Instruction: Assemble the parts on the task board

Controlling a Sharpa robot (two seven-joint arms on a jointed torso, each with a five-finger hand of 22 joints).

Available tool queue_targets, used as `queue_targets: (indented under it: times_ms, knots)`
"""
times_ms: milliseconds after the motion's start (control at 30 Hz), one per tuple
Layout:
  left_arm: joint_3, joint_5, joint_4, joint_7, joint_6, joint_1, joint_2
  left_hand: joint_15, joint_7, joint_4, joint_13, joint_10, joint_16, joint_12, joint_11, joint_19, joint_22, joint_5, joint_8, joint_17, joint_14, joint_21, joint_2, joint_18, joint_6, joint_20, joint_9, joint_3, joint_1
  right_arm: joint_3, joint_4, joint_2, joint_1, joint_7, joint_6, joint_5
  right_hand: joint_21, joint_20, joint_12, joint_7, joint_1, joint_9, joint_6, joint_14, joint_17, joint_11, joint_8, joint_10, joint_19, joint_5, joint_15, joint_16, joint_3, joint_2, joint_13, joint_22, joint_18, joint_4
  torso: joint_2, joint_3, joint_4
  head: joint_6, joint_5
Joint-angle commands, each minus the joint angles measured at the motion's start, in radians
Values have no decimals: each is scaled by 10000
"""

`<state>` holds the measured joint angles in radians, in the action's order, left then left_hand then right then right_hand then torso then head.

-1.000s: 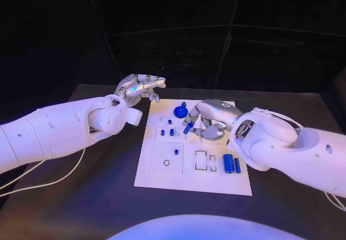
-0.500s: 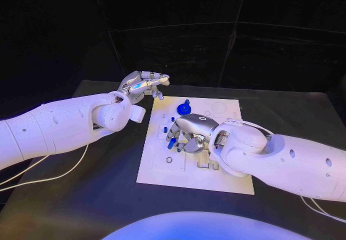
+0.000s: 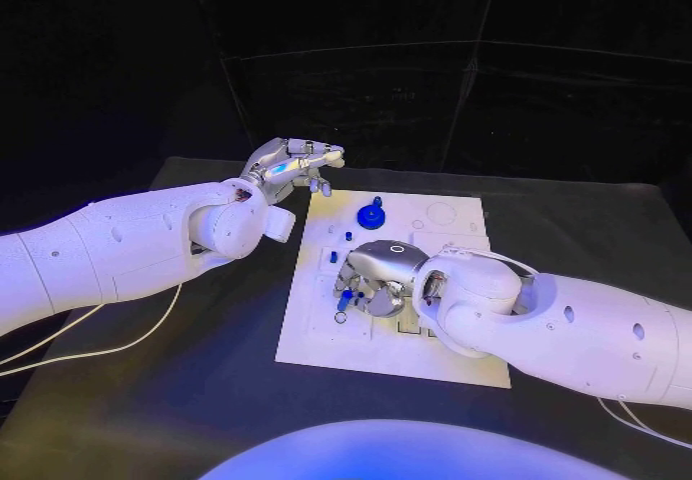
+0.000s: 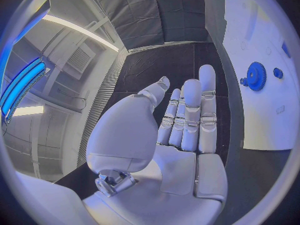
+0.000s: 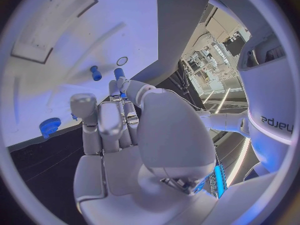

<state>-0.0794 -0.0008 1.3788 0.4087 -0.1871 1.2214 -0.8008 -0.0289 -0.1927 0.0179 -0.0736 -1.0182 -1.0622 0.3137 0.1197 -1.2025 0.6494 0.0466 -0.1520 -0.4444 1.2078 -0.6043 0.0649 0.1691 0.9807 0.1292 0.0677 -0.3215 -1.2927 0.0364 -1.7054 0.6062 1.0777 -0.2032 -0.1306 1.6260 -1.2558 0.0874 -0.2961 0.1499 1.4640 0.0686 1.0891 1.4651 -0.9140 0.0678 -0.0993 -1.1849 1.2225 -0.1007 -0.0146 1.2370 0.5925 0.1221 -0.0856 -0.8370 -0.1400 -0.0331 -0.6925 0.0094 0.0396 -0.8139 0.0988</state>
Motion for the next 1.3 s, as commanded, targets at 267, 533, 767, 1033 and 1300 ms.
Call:
queue_targets:
  times_ms: [267, 533, 767, 1033, 1300]
  knots:
    - [7, 29, -20, 33, 98, 20, 37, -13, 21, 13, -13, 62, -6, 65, -18, -75, -17, 42, -44, 9, -57, 68, -46, 138, -67, -4, 13, 72, -51, 6, -28, -16, -20, 356, 380, 148, -45, 31, 42, -1, -139, 19, 72, 53, 20, 16, -37, -77, -5, -64, -6, 57, 6, 17, 9, 28, 32, -30, -3, -2, -2, -37, 33]
    - [7, 29, -27, 31, 103, 20, 51, -12, 21, 19, -13, 66, -6, 71, -19, -78, -20, 42, -48, 13, -57, 72, -50, 138, -69, -4, 13, 76, -65, 13, 26, -77, -66, 355, 413, 202, -44, 30, 44, -2, -142, 19, 72, 53, 19, 15, -37, -77, -7, -70, -6, 58, 4, 20, 9, 31, 31, -34, 0, -6, 14, -34, 14]
    - [7, 29, -33, 28, 106, 20, 53, -12, 21, 19, -13, 66, -6, 71, -19, -78, -20, 42, -48, 13, -57, 72, -50, 138, -69, -4, 13, 76, -65, 23, 95, -125, -97, 292, 482, 297, -44, 30, 44, -2, -142, 19, 72, 53, 19, 15, -37, -77, -7, -70, -6, 58, 4, 20, 9, 31, 31, -34, 1, -12, 9, -42, 14]
    - [7, 29, -33, 23, 108, 20, 60, -12, 21, 19, -13, 66, -6, 71, -19, -78, -20, 42, -48, 13, -57, 72, -50, 138, -69, -4, 13, 76, -65, 37, 131, -188, -120, 188, 676, 417, -42, 27, 52, -2, -169, 18, 75, 50, 27, 14, -38, -81, -14, -88, -8, 56, -10, 24, 7, 39, 29, -41, -6, -5, 6, -60, 17]
    - [7, 29, -35, 17, 109, 20, 55, -12, 21, 19, -13, 66, -6, 71, -19, -78, -20, 42, -48, 13, -57, 72, -50, 138, -69, -4, 13, 76, -65, 49, 175, -220, -128, -86, 661, 782, -3, 35, 151, 30, -302, -5, -24, 32, 82, 38, 22, 16, -74, -81, 7, 34, -95, 74, 22, 122, 19, -71, -1, -7, 11, -73, 14]
